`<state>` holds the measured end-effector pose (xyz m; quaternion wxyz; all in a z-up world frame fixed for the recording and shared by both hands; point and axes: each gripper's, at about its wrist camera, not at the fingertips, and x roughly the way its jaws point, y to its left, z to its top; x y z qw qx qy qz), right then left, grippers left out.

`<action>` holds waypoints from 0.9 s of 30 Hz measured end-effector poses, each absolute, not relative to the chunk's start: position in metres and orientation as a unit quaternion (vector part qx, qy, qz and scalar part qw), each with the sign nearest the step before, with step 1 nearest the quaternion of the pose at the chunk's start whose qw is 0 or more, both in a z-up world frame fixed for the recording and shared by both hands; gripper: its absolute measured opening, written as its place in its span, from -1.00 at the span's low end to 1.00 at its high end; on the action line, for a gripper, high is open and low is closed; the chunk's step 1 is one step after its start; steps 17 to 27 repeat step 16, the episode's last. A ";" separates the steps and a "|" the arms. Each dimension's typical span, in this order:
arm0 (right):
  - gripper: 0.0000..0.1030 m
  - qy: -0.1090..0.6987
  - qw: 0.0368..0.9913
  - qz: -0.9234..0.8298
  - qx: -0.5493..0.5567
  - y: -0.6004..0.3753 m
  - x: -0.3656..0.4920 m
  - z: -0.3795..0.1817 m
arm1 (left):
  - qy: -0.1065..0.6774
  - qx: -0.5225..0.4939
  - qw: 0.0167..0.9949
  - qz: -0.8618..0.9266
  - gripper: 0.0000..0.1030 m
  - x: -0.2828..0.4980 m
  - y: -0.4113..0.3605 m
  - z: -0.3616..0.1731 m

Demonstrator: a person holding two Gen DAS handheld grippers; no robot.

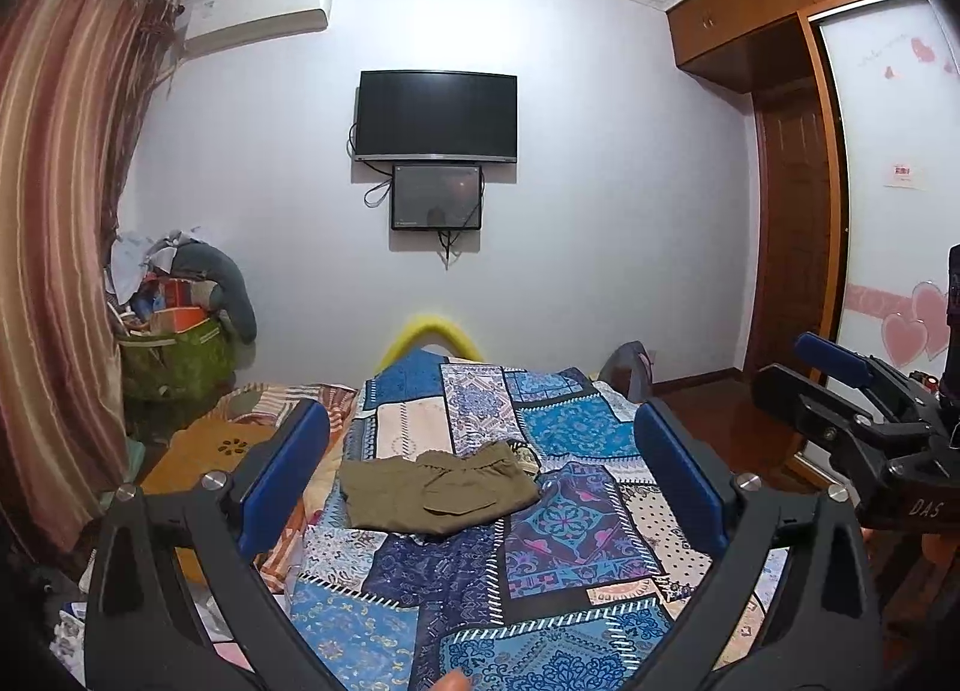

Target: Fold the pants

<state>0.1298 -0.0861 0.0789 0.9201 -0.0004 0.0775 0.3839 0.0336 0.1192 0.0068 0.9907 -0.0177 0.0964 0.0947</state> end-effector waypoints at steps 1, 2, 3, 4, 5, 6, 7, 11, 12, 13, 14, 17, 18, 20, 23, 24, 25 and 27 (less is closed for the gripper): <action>0.99 0.078 0.920 0.384 0.000 -0.086 0.130 0.079 | 0.096 -0.018 0.991 0.095 0.99 0.033 0.119 0.007; 0.99 0.078 0.920 0.384 0.000 -0.086 0.130 0.079 | 0.096 -0.019 0.991 0.095 0.99 0.034 0.119 0.007; 0.99 0.078 0.920 0.384 -0.001 -0.086 0.130 0.079 | 0.095 -0.020 0.991 0.095 0.99 0.034 0.120 0.007; 0.99 0.077 0.920 0.384 -0.001 -0.086 0.130 0.079 | 0.095 -0.020 0.991 0.096 0.99 0.034 0.120 0.007; 0.99 0.077 0.920 0.384 -0.001 -0.087 0.130 0.079 | 0.094 -0.020 0.991 0.096 0.99 0.034 0.120 0.007; 0.99 0.078 0.920 0.383 0.000 -0.087 0.130 0.079 | 0.094 -0.019 0.991 0.095 0.99 0.034 0.120 0.008; 0.99 0.079 0.920 0.383 0.000 -0.086 0.131 0.079 | 0.094 -0.018 0.991 0.094 0.99 0.034 0.119 0.008; 0.99 0.079 0.920 0.383 0.000 -0.087 0.131 0.079 | 0.095 -0.018 0.991 0.092 0.99 0.034 0.119 0.007; 0.99 0.079 0.920 0.383 0.000 -0.087 0.131 0.078 | 0.096 -0.019 0.991 0.091 0.99 0.034 0.118 0.007; 0.99 0.080 0.921 0.382 0.001 -0.087 0.131 0.079 | 0.096 -0.019 0.991 0.091 0.99 0.035 0.118 0.006; 0.99 0.080 0.920 0.382 0.001 -0.087 0.132 0.078 | 0.097 -0.019 0.991 0.092 0.99 0.035 0.118 0.007; 0.99 0.081 0.921 0.382 0.001 -0.087 0.132 0.078 | 0.098 -0.019 0.991 0.092 0.99 0.036 0.118 0.006; 0.99 0.081 0.921 0.382 0.001 -0.087 0.132 0.078 | 0.098 -0.019 0.991 0.092 0.99 0.036 0.118 0.006; 0.99 0.081 0.921 0.382 0.001 -0.087 0.132 0.078 | 0.098 -0.019 0.991 0.092 0.99 0.036 0.118 0.006; 0.99 0.081 0.921 0.382 0.001 -0.087 0.132 0.078 | 0.098 -0.019 0.991 0.092 0.99 0.036 0.118 0.006; 0.99 0.081 0.921 0.382 0.001 -0.087 0.132 0.078 | 0.098 -0.019 0.991 0.092 0.99 0.036 0.118 0.006; 0.99 0.081 0.921 0.382 0.001 -0.087 0.132 0.078 | 0.098 -0.019 0.991 0.092 0.99 0.036 0.118 0.006; 0.99 0.081 0.921 0.382 0.001 -0.087 0.132 0.078 | 0.098 -0.019 0.991 0.092 0.99 0.036 0.118 0.006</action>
